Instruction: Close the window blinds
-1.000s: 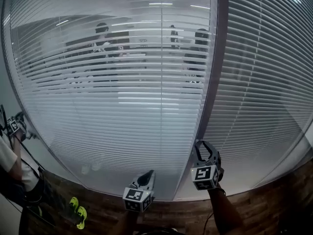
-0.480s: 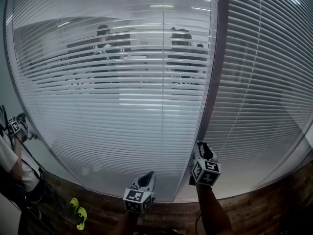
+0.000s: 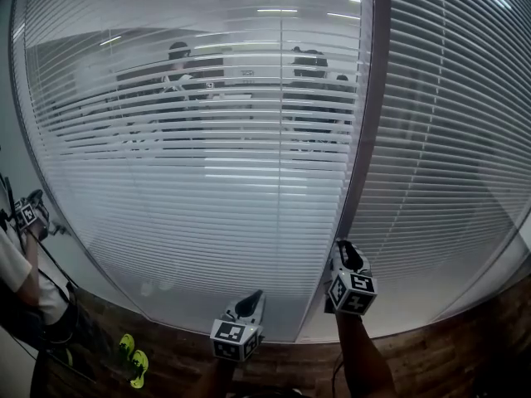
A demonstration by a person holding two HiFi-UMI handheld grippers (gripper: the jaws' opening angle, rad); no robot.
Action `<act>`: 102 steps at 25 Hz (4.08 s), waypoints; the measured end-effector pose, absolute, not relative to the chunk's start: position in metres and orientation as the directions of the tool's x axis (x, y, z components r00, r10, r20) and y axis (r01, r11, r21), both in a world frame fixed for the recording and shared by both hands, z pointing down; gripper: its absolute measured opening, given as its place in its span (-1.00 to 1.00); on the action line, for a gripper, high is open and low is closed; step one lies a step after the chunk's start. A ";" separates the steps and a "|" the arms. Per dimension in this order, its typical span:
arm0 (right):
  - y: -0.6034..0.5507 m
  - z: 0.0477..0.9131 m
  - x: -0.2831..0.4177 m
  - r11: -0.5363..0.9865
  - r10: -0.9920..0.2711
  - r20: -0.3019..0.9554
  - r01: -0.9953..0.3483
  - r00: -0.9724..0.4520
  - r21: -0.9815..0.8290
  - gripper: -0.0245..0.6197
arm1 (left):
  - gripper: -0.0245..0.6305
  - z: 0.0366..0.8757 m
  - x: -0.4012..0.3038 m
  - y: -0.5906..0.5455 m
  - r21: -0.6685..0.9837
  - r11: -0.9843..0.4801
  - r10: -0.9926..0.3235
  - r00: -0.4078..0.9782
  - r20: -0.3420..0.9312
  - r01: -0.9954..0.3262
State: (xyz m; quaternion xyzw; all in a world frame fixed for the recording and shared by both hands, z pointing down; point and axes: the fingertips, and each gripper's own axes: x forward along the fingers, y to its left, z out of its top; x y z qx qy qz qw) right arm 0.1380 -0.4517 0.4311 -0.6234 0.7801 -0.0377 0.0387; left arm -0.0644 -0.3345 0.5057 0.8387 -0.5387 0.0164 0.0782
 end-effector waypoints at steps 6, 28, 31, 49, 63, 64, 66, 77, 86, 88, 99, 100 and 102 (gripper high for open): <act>-0.449 0.428 0.134 0.207 -0.978 -0.003 -0.964 -0.210 0.166 -0.54 | -0.93 0.509 -0.065 -0.333 0.110 -0.414 -0.899 0.425 0.109 -0.904; -0.446 0.452 0.119 0.091 -0.988 0.079 -0.091 -0.132 0.992 -0.54 | -0.93 0.523 -0.071 -0.329 0.136 -0.402 -0.904 0.416 0.094 -0.905; -0.440 0.449 0.116 0.095 -0.988 0.084 -0.078 -0.127 0.992 -0.54 | -0.93 0.520 -0.078 -0.324 0.140 -0.401 -0.904 0.416 0.097 -0.905; -0.430 0.429 0.134 0.404 -0.914 0.069 -0.909 -0.399 0.101 -0.48 | -0.93 0.522 -0.064 -0.322 0.126 -0.418 -0.895 0.432 0.114 -0.900; -0.453 0.434 0.140 0.301 -0.952 0.017 -0.943 -0.307 -0.138 -0.53 | -0.93 0.527 -0.062 -0.322 0.129 -0.413 -0.896 0.427 0.119 -0.902; -0.453 0.434 0.139 0.300 -0.952 0.012 -0.943 -0.305 -0.141 -0.53 | -0.93 0.528 -0.063 -0.322 0.127 -0.415 -0.895 0.429 0.121 -0.901; -0.452 0.435 0.139 0.296 -0.954 0.006 -0.945 -0.300 -0.138 -0.53 | -0.93 0.529 -0.064 -0.321 0.126 -0.415 -0.895 0.429 0.120 -0.901; -0.450 0.435 0.135 0.301 -0.954 0.042 -0.946 -0.298 0.121 -0.54 | -0.93 0.530 -0.060 -0.318 0.123 -0.430 -0.888 0.443 0.120 -0.894; -0.449 0.439 0.124 0.216 -0.972 0.097 -0.651 -0.214 0.728 -0.54 | -0.93 0.533 -0.066 -0.318 0.129 -0.412 -0.895 0.427 0.128 -0.902; -0.449 0.440 0.123 0.188 -0.975 0.097 -0.518 -0.198 0.835 -0.54 | -0.93 0.536 -0.065 -0.317 0.123 -0.421 -0.891 0.435 0.131 -0.899; -0.451 0.450 0.123 0.138 -0.975 0.157 0.130 -0.158 0.982 -0.54 | -0.93 0.538 -0.055 -0.319 0.127 -0.442 -0.879 0.457 0.134 -0.888; -0.451 0.452 0.122 0.132 -0.974 0.161 0.177 -0.158 0.975 -0.54 | -0.93 0.538 -0.054 -0.318 0.126 -0.445 -0.878 0.460 0.135 -0.887; -0.446 0.450 0.114 0.115 -0.971 0.159 0.235 -0.180 0.965 -0.54 | -0.93 0.538 -0.052 -0.316 0.124 -0.450 -0.875 0.465 0.136 -0.884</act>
